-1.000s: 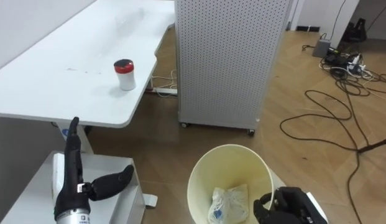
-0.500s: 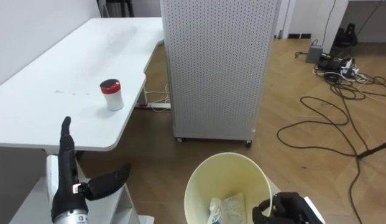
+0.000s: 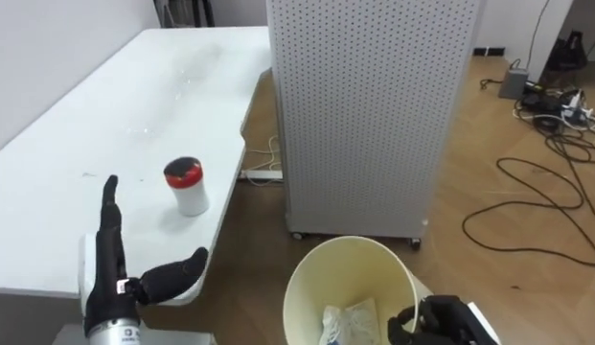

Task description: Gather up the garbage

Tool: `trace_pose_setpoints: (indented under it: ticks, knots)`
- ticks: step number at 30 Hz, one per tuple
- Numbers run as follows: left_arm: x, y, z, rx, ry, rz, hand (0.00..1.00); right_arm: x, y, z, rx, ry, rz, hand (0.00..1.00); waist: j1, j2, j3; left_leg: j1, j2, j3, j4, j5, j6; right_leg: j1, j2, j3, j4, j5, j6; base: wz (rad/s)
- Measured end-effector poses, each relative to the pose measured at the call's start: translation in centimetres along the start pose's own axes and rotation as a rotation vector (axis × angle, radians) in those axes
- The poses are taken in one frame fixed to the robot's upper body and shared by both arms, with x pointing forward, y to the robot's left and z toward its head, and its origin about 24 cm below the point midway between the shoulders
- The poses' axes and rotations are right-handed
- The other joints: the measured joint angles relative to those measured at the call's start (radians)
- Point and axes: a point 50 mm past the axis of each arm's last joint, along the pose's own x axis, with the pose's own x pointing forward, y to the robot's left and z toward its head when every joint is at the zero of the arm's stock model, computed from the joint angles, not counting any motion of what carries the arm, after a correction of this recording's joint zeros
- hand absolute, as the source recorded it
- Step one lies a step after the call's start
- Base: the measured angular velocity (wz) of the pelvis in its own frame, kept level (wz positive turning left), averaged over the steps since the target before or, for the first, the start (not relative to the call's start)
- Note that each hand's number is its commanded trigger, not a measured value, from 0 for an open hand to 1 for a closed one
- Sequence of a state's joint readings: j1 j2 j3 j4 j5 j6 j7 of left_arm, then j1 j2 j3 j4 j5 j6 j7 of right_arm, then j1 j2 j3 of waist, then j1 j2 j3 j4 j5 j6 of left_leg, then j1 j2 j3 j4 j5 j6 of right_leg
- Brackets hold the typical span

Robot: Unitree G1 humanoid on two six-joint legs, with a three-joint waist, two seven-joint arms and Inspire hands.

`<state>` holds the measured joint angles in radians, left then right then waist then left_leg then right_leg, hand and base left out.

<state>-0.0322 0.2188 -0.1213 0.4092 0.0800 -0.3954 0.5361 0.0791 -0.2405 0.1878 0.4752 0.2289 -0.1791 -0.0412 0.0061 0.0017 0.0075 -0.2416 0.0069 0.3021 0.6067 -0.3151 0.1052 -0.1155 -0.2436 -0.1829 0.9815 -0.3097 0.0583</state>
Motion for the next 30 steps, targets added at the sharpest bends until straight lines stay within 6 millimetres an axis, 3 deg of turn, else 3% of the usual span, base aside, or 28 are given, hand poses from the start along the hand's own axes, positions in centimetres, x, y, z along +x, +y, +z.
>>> trace_pose_setpoints:
  ticks: [1, 2, 3, 4, 5, 7, 8, 9, 10, 14, 16, 21, 23, 24, 25, 26, 27, 28, 30]
  knots:
    - [0.1, 0.0, 0.2, -0.004, -0.006, 0.002, 0.0, 0.0, 0.0, 0.0, 0.002, -0.001, 0.0, 1.0, 0.005, 0.012, 0.0022, 0.016, -0.005, -0.003, -0.008, -0.013, 0.005, -0.019, 0.0, 0.002, 0.036, 0.058, 0.002, 0.04]
    - [0.1, 0.0, 0.2, -0.004, -0.01, 0.002, 0.0, 0.0, 0.0, 0.1, 0.003, -0.002, 0.0, 1.0, 0.003, 0.018, 0.0047, 0.026, -0.006, -0.006, -0.016, -0.018, 0.008, -0.027, -0.001, 0.001, 0.05, 0.074, 0.006, -0.04]
    - [0.1, 0.0, 0.3, -0.005, -0.011, 0.007, 0.0, 0.2, 0.1, 0.2, 0.004, -0.008, 0.003, 1.0, 0.01, 0.027, 0.0072, 0.036, -0.005, -0.009, -0.033, -0.021, 0.008, -0.057, -0.001, 0.001, 0.055, 0.037, 0.011, -0.08]
    - [0.2, 0.0, 0.3, -0.007, -0.014, 0.005, 0.0, 0.2, 0.1, 0.3, 0.004, -0.011, 0.006, 1.0, 0.02, 0.029, 0.0074, 0.043, -0.004, -0.009, -0.056, -0.021, 0.008, -0.106, 0.0, -0.014, 0.048, -0.016, 0.004, -0.07]
    - [0.2, -0.1, 0.4, -0.008, -0.015, 0.003, 0.0, 0.2, 0.2, 0.3, 0.002, -0.01, 0.008, 1.0, 0.023, 0.03, 0.0074, 0.047, -0.003, -0.016, -0.063, -0.02, 0.006, -0.124, 0.005, -0.022, 0.026, -0.035, 0.002, 0.09]
    - [0.2, -0.2, 0.4, -0.008, -0.015, 0.0, 0.0, 0.2, 0.3, 0.2, -0.011, -0.004, 0.016, 1.0, 0.015, 0.026, 0.0074, 0.064, -0.002, -0.041, -0.087, -0.017, 0.001, -0.165, 0.043, -0.014, -0.173, -0.055, -0.003, 0.3]
    - [0.2, -0.1, 0.4, -0.008, -0.015, 0.0, 0.0, 0.2, 0.4, 0.1, -0.013, -0.003, 0.017, 1.0, 0.014, 0.022, 0.0077, 0.068, -0.002, -0.041, -0.089, -0.017, 0.0, -0.167, 0.048, -0.013, -0.244, -0.045, -0.006, 0.31]
    - [0.2, -0.1, 0.3, -0.007, -0.012, 0.003, 0.0, 0.2, 0.4, 0.1, -0.019, 0.0, 0.019, 1.0, 0.016, 0.017, 0.0137, 0.078, -0.001, -0.043, -0.085, -0.023, -0.012, -0.165, 0.06, -0.011, -0.36, 0.01, -0.022, 0.22]
    - [0.0, -0.2, 0.1, -0.006, 0.0, 0.001, 0.0, 0.1, 0.4, -0.3, -0.027, 0.014, 0.017, 1.0, 0.017, 0.021, 0.0087, 0.09, 0.007, -0.055, -0.091, -0.021, -0.024, -0.142, 0.081, -0.008, -0.395, 0.02, -0.027, 0.07]
    - [-0.1, 0.4, -0.1, 0.008, 0.004, 0.009, 0.0, 0.1, 0.6, -0.2, -0.033, 0.013, 0.039, 1.0, 0.04, 0.018, 0.0092, 0.121, 0.05, -0.068, -0.133, 0.002, -0.064, -0.059, 0.147, -0.011, -0.533, 0.069, -0.052, -0.13]
    - [-0.5, 0.7, -0.4, 0.012, 0.015, 0.015, 0.0, 0.1, 0.6, 0.0, -0.034, 0.002, 0.051, 1.0, 0.029, 0.015, 0.0081, 0.154, 0.064, -0.068, -0.162, 0.007, -0.071, -0.014, 0.173, -0.01, -0.593, 0.083, -0.056, -0.13]
    - [-0.4, 0.8, -0.1, 0.011, 0.011, 0.013, 0.0, 0.2, 0.6, 0.9, -0.039, -0.035, 0.041, 1.0, 0.024, 0.012, 0.0068, 0.186, 0.066, -0.088, -0.198, 0.011, -0.078, 0.013, 0.187, 0.001, -0.619, 0.085, -0.058, -0.04]
    - [-0.4, 0.8, 0.0, 0.009, 0.008, 0.009, 0.0, 0.3, 0.6, 1.1, -0.036, -0.044, 0.033, 1.0, 0.023, 0.008, 0.0083, 0.169, 0.068, -0.087, -0.153, 0.013, -0.082, 0.039, 0.19, 0.048, -0.648, 0.087, -0.06, 0.12]
    - [-0.5, 0.7, 0.0, 0.007, 0.008, -0.002, 0.0, 0.2, 0.5, 1.0, -0.033, -0.041, 0.028, 1.0, 0.019, 0.003, 0.0114, 0.138, 0.067, -0.095, -0.102, 0.011, -0.104, 0.057, 0.188, 0.107, -0.661, 0.087, -0.059, 0.47]
    - [-0.4, 0.5, 0.1, 0.002, 0.003, -0.015, 0.0, 0.3, 0.2, 1.1, -0.024, -0.044, 0.012, 1.0, 0.004, 0.004, 0.0107, 0.108, 0.068, -0.115, -0.175, 0.025, -0.116, 0.056, 0.191, 0.148, -0.658, 0.085, -0.053, 0.62]
    - [-0.3, 0.4, 0.3, 0.001, -0.005, -0.023, 0.0, 0.2, 0.0, 1.1, -0.017, -0.044, 0.001, 1.0, -0.001, 0.002, 0.0095, 0.094, 0.072, -0.115, -0.212, 0.039, -0.096, 0.05, 0.19, 0.154, -0.651, 0.078, -0.042, 0.48]
    - [-0.5, 0.5, 0.1, 0.002, 0.001, -0.023, 0.0, 0.1, 0.0, 0.9, -0.009, -0.037, -0.006, 1.0, 0.008, -0.016, 0.0029, 0.1, 0.063, -0.09, -0.216, 0.06, -0.09, 0.034, 0.175, 0.145, -0.646, 0.072, -0.027, 0.1]
    - [-0.8, 0.9, -0.2, 0.011, 0.017, -0.015, 0.0, 0.1, 0.0, 0.9, -0.013, -0.04, -0.001, 1.0, 0.022, -0.017, 0.0025, 0.106, 0.063, -0.086, -0.217, 0.061, -0.09, 0.037, 0.174, 0.11, -0.657, 0.078, -0.018, -0.14]
    - [-1.2, 1.1, -0.6, 0.022, 0.031, -0.015, 0.0, 0.1, 0.1, 1.0, -0.017, -0.045, 0.006, 1.0, 0.029, -0.016, 0.003, 0.121, 0.052, -0.104, -0.222, 0.061, -0.09, 0.057, 0.17, 0.053, -0.673, 0.083, -0.018, -0.08]
